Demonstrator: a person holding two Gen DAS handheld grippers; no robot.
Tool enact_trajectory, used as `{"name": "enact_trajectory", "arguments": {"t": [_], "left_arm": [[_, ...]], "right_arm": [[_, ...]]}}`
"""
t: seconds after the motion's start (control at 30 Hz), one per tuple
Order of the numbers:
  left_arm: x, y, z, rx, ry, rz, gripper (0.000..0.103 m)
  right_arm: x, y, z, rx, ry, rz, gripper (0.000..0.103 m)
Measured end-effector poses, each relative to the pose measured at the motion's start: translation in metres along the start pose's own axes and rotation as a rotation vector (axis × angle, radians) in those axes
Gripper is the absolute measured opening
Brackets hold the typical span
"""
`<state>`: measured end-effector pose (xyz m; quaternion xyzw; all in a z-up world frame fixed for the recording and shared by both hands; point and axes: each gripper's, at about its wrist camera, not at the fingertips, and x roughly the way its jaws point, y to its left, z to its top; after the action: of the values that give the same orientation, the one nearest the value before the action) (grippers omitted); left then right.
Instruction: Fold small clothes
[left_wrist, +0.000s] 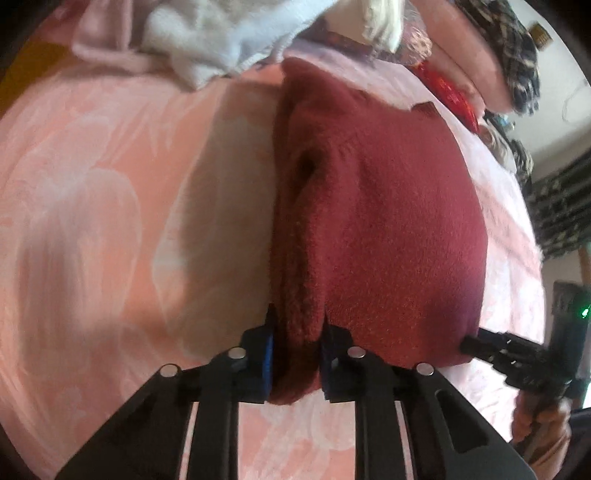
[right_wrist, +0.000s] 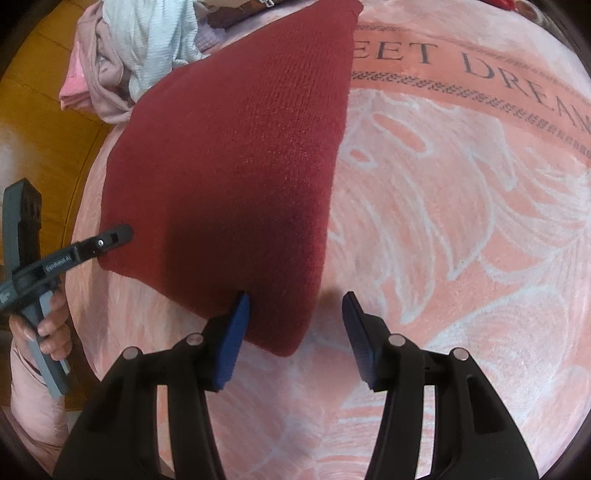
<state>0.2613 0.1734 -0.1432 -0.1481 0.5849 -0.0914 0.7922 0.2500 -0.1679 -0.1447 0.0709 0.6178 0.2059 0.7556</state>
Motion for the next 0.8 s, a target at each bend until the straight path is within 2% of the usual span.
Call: {"name": "enact_trajectory", "arguments": {"t": [0.13,0.23,0.33,0.37,0.43,0.5,0.63,0.8], "left_arm": [[0.018,0.002,-0.006,0.041,0.009,0.035,0.020],[0.013,-0.004,-0.005,0.050,0.007,0.050,0.023],[0.003,-0.014,0.000,0.076,-0.001,0.073,0.045],[-0.003,-0.015,0.002,0.086,-0.015,0.077,0.058],[-0.018,-0.018,0.014,0.102,-0.076,0.080,0.077],[-0.023,-0.019,0.029,0.092,-0.098,0.060,0.080],[-0.008,-0.011,0.067,0.027,-0.058,0.010,0.081],[0.014,-0.015,0.088,0.024,-0.029,-0.002,0.081]], "right_arm": [[0.012,0.002,0.001,-0.007,0.014,-0.014,0.056],[0.007,0.005,0.004,-0.015,0.016,-0.019,0.055],[-0.009,0.007,0.010,-0.031,-0.011,-0.015,0.056],[-0.019,0.005,0.015,-0.029,-0.035,-0.012,0.056],[-0.032,-0.001,0.024,-0.015,-0.061,0.004,0.058],[-0.038,-0.005,0.037,-0.001,-0.074,0.003,0.059],[-0.037,-0.012,0.067,0.022,-0.068,0.009,0.062],[-0.017,-0.007,0.095,0.024,-0.044,-0.013,0.062]]}}
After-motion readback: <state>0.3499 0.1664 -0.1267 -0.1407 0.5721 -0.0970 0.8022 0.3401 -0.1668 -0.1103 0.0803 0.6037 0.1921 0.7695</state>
